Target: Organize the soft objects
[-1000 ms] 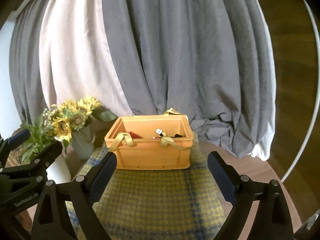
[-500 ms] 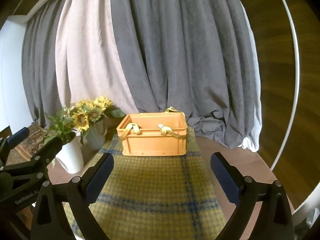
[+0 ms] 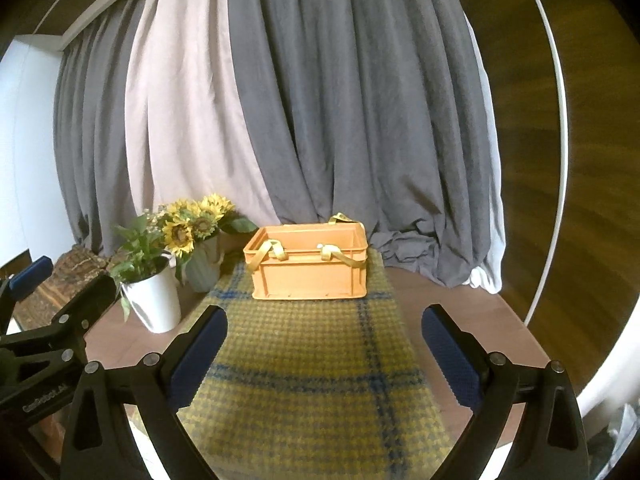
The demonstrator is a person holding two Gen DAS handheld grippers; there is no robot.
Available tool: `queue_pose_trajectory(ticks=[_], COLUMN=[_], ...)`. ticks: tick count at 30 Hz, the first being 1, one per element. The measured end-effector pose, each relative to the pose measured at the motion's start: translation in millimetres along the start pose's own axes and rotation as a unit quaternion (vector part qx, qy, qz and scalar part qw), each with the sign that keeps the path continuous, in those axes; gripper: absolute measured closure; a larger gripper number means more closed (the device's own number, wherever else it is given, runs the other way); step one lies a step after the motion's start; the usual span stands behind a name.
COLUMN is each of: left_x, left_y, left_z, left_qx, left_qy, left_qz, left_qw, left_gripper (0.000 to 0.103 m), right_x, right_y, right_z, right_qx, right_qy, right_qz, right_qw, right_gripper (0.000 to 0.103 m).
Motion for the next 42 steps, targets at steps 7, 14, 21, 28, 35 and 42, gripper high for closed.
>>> queue_pose_trajectory(ticks=[7,14,21,28,35,42], left_x=[15,26,33,34,35,36], left_y=[0,-1,-2,0,1,2], left_z=[5,9,13,12,14,16], left_qx=[0.0,-0.001,0.0,0.001,0.0,0.0], left_qy=[0.006,0.015,0.011,0.011,0.012,0.013], left_qz=[-0.002,-0.001,-0.004,-0.006,-0.007,-0.008], left_qw=[1.0,0.9999,0.9999,0.9999,0.9999,0.9999], left_gripper=[0.0,0.0,0.0,0.0,0.0,0.0], right_x=[18,26,32,34,37,40], right_y=[0,0,-1,-1,-1,-1], right_z=[7,9,10,11,12,15], right_qx=[0.007,0.006,0.008,0.009,0.007,0.007], right_qy=[0.003,0.006,0.006,0.005,0.007,0.01], right_qz=[-0.008,-0.013,-0.014,-0.014,-0.016,-0.016], right_qw=[1.0,1.0,1.0,1.0,1.0,1.0], right_gripper=[0.004,0.004,0.004,0.004,0.004,0.004])
Point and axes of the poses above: each gripper's, at about its wrist camera, not at the fingertips, and x roughly against the way its jaws point, z to its left, y to its top, the point moved 2 cm from there along -x, roughly the way its jaws point, and after that the axes turned 11 degrees about -z, right-handed, at the moved point
